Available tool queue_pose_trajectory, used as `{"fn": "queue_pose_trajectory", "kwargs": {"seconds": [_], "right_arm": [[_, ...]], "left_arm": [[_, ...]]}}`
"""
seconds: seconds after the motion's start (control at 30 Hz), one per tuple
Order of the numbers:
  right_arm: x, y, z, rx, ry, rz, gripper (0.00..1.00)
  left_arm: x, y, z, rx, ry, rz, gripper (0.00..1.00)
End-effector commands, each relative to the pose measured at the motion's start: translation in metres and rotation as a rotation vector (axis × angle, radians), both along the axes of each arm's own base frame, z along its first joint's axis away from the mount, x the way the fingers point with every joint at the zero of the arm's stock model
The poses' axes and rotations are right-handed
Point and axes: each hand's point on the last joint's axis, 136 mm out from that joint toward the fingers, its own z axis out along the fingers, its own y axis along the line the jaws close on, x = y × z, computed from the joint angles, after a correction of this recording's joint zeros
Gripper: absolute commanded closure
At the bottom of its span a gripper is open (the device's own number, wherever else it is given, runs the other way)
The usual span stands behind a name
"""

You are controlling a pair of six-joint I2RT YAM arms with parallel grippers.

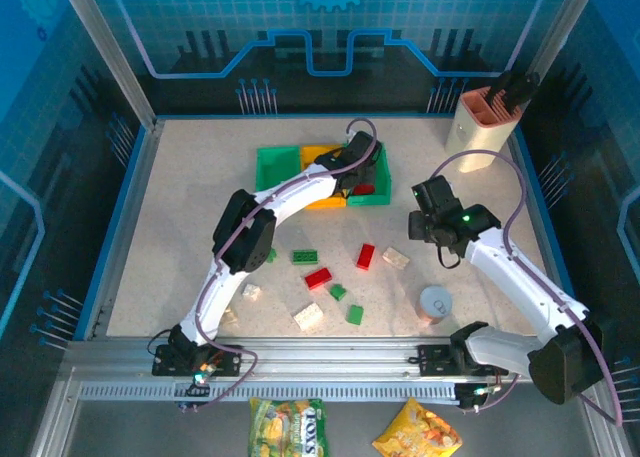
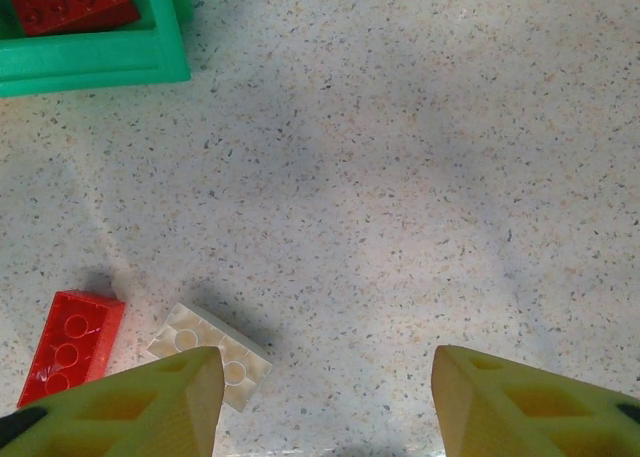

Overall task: Sort the legos into containers by color
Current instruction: Place the lego in the container.

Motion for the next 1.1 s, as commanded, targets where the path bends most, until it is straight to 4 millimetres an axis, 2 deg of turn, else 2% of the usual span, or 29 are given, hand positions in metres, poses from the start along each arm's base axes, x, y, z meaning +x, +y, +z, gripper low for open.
{"fn": "queue_pose_trajectory", "kwargs": {"seconds": [0.0, 0.2, 0.37, 0.63, 0.83, 1.07], "right_arm": [[-0.003, -0.010, 0.004, -0.020, -0.004, -0.015, 0.42], [-0.006, -0.013, 0.005, -0.019, -0.005, -0.017, 0.42], [-0.006, -0.014, 0.008, -0.015, -0.012, -0.016, 0.42], [-0.007, -0.013, 0.008, -0.006, -0.013, -0.011, 0.42], [-0.007, -0.008, 0.004, 0.016, 0.004, -0.003, 0.42], [-0.009, -0.001, -0.004, 0.046, 0.036, 0.012, 0.42]], "left_arm": [[0.010, -0.008, 0.006, 0.006, -0.045, 0.004, 0.64], [0.010, -0.012, 0.000, 0.007, -0.039, -0.002, 0.59], [0.009, -0.016, 0.008, 0.002, -0.049, -0.012, 0.53], [0.002, -0.022, 0.027, -0.016, -0.062, -0.041, 0.53], [-0.013, -0.027, 0.041, -0.033, -0.040, -0.094, 0.53], [-0.043, -0.018, 0.041, -0.030, 0.046, -0.143, 0.53]]}}
